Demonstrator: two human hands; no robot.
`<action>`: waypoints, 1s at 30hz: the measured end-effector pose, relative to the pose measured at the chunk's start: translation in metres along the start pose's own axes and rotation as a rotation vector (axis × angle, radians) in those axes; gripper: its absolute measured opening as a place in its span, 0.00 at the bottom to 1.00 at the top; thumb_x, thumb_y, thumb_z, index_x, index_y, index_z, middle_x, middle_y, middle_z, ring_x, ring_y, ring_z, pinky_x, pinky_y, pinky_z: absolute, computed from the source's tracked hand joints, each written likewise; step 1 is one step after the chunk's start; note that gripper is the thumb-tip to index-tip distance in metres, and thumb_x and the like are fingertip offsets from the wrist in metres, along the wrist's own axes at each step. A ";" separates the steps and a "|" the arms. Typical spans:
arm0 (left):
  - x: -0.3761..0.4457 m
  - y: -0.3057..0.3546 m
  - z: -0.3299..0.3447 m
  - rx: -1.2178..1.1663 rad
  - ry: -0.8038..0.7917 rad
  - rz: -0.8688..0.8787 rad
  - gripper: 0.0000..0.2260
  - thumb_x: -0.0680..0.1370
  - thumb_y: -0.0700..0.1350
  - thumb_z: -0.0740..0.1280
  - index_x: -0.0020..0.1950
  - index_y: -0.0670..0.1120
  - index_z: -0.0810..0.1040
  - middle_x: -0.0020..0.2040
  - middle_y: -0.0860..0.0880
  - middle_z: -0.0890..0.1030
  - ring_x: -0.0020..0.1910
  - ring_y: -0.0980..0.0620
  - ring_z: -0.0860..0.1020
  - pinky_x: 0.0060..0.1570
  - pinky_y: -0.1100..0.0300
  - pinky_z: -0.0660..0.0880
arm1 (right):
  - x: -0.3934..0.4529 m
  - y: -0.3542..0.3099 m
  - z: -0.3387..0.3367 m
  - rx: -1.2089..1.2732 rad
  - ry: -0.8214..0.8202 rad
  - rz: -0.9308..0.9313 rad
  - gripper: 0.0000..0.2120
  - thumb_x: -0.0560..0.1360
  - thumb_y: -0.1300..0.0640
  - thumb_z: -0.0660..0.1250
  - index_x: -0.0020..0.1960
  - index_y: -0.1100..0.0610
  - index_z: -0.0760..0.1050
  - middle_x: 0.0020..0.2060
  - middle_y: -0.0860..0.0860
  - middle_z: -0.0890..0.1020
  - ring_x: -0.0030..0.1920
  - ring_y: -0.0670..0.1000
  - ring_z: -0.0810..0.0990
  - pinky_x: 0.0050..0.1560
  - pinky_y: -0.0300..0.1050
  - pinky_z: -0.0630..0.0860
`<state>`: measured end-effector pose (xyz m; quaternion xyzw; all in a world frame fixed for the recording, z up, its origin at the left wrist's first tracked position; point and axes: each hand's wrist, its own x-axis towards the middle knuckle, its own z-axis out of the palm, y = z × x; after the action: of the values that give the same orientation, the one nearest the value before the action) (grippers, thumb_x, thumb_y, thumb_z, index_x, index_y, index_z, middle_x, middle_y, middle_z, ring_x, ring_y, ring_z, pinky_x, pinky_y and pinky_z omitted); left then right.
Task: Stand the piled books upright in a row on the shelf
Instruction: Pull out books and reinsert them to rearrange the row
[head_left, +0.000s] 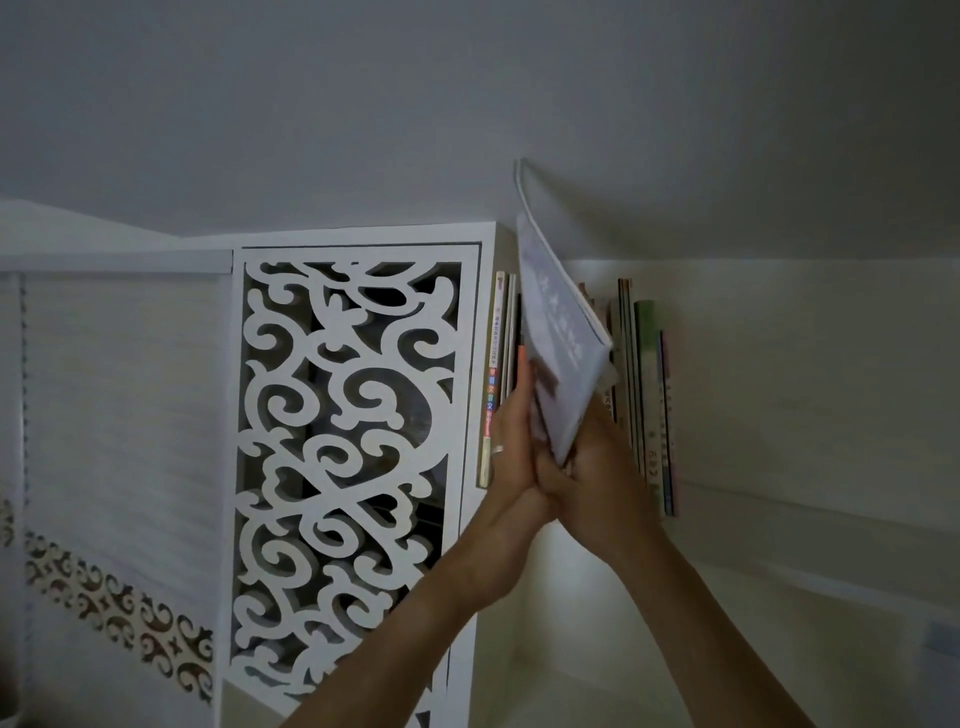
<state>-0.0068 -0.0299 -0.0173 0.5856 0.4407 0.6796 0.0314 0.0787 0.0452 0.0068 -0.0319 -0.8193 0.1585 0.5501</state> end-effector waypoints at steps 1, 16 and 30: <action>-0.003 -0.001 0.000 0.011 -0.033 0.036 0.38 0.80 0.59 0.64 0.84 0.58 0.47 0.84 0.56 0.55 0.84 0.54 0.55 0.81 0.53 0.60 | 0.000 0.000 -0.004 0.011 -0.111 0.029 0.27 0.77 0.64 0.70 0.73 0.51 0.68 0.67 0.56 0.75 0.65 0.52 0.76 0.65 0.56 0.76; -0.008 0.005 -0.014 0.418 0.642 0.100 0.27 0.79 0.54 0.54 0.79 0.49 0.64 0.61 0.43 0.80 0.54 0.42 0.81 0.45 0.49 0.84 | -0.001 0.067 -0.008 -0.299 0.490 0.329 0.39 0.75 0.48 0.72 0.80 0.55 0.58 0.75 0.59 0.63 0.74 0.62 0.63 0.70 0.66 0.71; -0.010 0.021 -0.028 0.699 0.546 0.040 0.23 0.82 0.49 0.54 0.78 0.50 0.65 0.52 0.44 0.81 0.44 0.45 0.81 0.43 0.45 0.82 | 0.005 0.078 0.039 -0.671 0.408 0.330 0.63 0.64 0.22 0.67 0.84 0.55 0.45 0.82 0.64 0.46 0.81 0.67 0.49 0.76 0.75 0.50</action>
<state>-0.0167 -0.0646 -0.0095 0.3686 0.6247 0.6200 -0.2991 0.0315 0.1114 -0.0250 -0.3704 -0.6837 -0.0405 0.6274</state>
